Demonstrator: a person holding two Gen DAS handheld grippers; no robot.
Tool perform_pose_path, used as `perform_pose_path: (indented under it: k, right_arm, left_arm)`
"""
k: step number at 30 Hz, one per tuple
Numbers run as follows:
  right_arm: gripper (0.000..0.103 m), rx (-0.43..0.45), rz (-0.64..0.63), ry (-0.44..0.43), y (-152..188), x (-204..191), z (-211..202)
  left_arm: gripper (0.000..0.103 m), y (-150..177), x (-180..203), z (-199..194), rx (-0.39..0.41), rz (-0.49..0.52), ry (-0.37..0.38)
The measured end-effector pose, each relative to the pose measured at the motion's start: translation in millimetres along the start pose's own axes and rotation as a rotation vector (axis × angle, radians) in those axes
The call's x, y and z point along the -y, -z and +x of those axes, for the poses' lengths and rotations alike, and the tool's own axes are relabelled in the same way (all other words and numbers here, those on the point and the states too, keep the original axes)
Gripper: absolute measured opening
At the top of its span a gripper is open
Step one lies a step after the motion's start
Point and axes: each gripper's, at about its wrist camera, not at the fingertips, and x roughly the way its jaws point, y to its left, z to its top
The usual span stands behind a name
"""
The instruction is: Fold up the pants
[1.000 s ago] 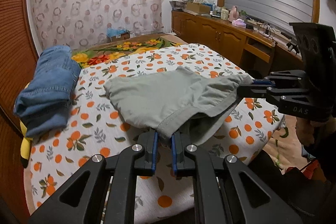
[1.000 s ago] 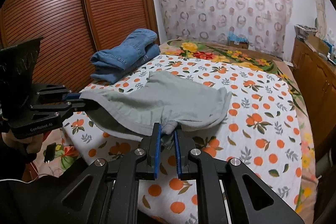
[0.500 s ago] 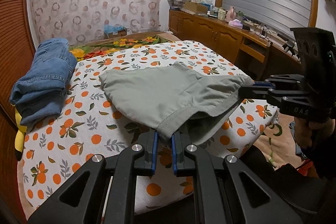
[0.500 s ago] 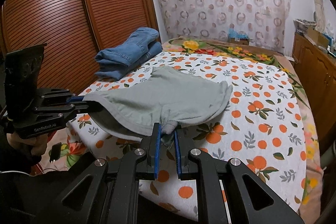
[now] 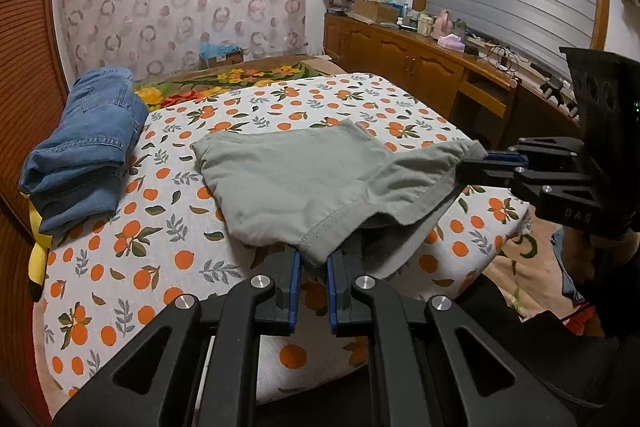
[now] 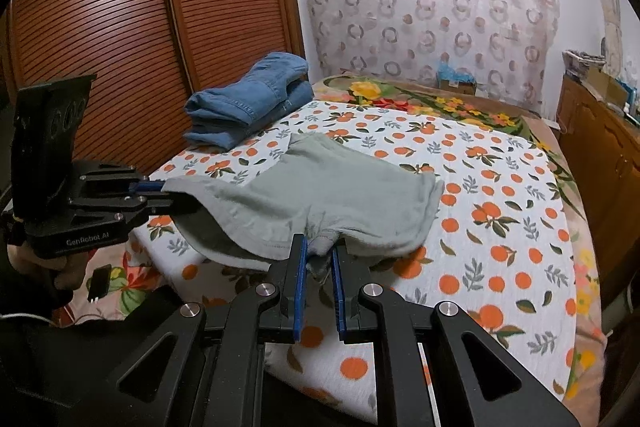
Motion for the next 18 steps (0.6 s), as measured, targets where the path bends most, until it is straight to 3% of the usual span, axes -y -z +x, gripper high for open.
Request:
perform_pose_path:
  k: [18]
  right_arm:
    - [0.012, 0.036, -0.013, 0.082, -34.0, 17.1, 39.0]
  left_arm:
    - [0.011, -55.8, -33.6, 36.2, 0.035, -0.023, -0.035]
